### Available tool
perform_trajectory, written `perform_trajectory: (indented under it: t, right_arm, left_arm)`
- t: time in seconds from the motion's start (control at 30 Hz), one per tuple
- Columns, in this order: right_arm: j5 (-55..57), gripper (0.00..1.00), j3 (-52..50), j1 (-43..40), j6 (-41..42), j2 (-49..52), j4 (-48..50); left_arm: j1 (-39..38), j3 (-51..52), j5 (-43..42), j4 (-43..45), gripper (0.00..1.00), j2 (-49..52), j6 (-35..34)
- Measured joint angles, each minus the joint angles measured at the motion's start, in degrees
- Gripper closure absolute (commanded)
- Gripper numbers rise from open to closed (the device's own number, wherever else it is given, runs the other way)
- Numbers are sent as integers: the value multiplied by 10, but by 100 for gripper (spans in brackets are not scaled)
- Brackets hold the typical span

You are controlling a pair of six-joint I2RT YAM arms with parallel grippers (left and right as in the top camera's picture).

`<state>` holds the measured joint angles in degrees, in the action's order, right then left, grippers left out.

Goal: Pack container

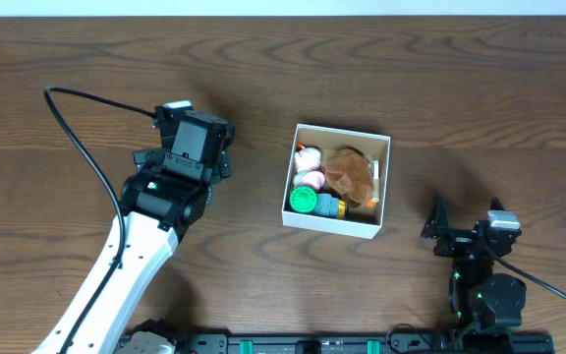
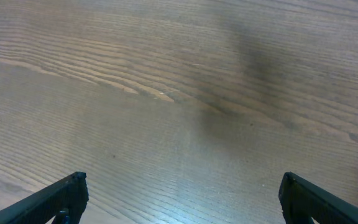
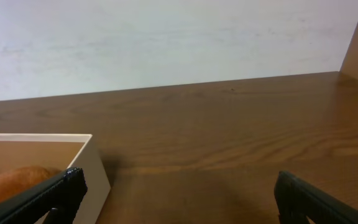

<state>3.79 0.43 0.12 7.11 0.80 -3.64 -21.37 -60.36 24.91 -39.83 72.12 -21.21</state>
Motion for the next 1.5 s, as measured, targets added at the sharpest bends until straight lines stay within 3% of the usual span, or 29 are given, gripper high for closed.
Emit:
perform_trajectory:
  t: [0.4, 0.63, 0.87, 1.1, 1.3, 1.5]
  right_arm:
    - [0, 1, 0, 0, 0, 0, 0]
    - [0, 1, 0, 0, 0, -1, 0]
    - [-2, 1, 0, 0, -1, -1, 0]
    - [-2, 1, 0, 0, -1, -1, 0]
    - [-2, 1, 0, 0, -2, -1, 0]
    - [-2, 1, 0, 0, -2, -1, 0]
  left_arm:
    - [0, 0, -1, -3, 2, -40, 0]
    - [0, 0, 0, -4, 2, -264, 0]
    - [11, -1, -6, -59, 2, -524, 0]
    - [75, 3, -18, -138, 2, -667, -4]
    - [123, 84, -40, -129, 2, -702, -27]
    - [151, 256, -55, 17, 2, -713, -58]
